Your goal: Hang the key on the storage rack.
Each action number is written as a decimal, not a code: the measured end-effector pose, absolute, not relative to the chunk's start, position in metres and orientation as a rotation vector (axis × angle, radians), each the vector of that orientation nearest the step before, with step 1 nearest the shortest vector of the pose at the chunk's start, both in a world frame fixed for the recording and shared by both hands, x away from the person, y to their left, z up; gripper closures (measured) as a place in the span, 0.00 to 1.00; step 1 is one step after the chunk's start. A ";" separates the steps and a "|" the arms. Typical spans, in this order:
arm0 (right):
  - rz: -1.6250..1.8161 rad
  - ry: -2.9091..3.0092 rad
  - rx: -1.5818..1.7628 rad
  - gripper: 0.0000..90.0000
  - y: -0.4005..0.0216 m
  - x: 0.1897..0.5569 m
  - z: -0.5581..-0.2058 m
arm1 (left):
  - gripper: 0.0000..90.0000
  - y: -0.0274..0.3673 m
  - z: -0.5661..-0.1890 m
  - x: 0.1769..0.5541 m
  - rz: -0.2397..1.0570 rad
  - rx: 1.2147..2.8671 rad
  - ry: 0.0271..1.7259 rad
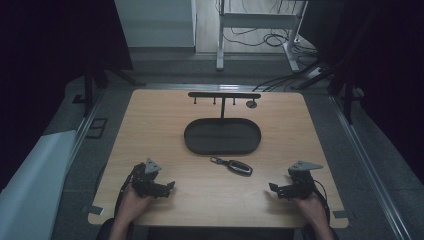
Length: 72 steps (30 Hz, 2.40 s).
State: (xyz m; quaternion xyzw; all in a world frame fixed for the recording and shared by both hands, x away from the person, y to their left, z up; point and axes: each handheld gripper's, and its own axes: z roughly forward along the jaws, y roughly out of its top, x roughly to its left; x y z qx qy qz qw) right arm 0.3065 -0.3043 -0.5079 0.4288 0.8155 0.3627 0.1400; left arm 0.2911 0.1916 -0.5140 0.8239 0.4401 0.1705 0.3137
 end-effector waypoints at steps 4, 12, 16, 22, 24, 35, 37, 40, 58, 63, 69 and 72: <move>1.044 2.363 1.216 0.00 -0.303 0.306 -0.508 | 0.00 0.192 -0.514 0.291 0.460 2.179 1.152; 1.024 2.390 1.204 0.00 -0.302 0.307 -0.510 | 0.00 0.193 -0.514 0.291 0.464 2.171 1.154; 1.029 2.386 1.200 0.00 -0.302 0.307 -0.510 | 0.00 0.193 -0.514 0.291 0.466 2.172 1.150; 1.029 2.383 1.192 0.00 -0.302 0.306 -0.509 | 0.00 0.193 -0.514 0.291 0.467 2.171 1.151; 1.027 2.386 1.191 0.00 -0.302 0.306 -0.508 | 0.00 0.193 -0.514 0.291 0.467 2.172 1.151; 0.992 2.416 1.179 0.00 -0.297 0.309 -0.507 | 0.00 0.193 -0.514 0.291 0.472 2.174 1.152; 0.985 2.423 1.171 0.00 -0.296 0.310 -0.506 | 0.00 0.193 -0.514 0.291 0.472 2.172 1.151; 0.976 2.432 1.170 0.00 -0.294 0.311 -0.505 | 0.00 0.192 -0.514 0.290 0.472 2.177 1.148; 0.873 2.519 1.142 0.00 -0.283 0.319 -0.496 | 0.00 0.189 -0.514 0.291 0.475 2.182 1.138; 0.847 2.538 1.135 0.00 -0.281 0.321 -0.494 | 0.00 0.189 -0.514 0.291 0.473 2.184 1.138; 0.823 2.558 1.119 0.00 -0.277 0.324 -0.491 | 0.00 0.189 -0.514 0.291 0.473 2.186 1.138; 0.821 2.567 1.123 0.00 -0.275 0.326 -0.490 | 0.00 0.189 -0.514 0.291 0.473 2.186 1.138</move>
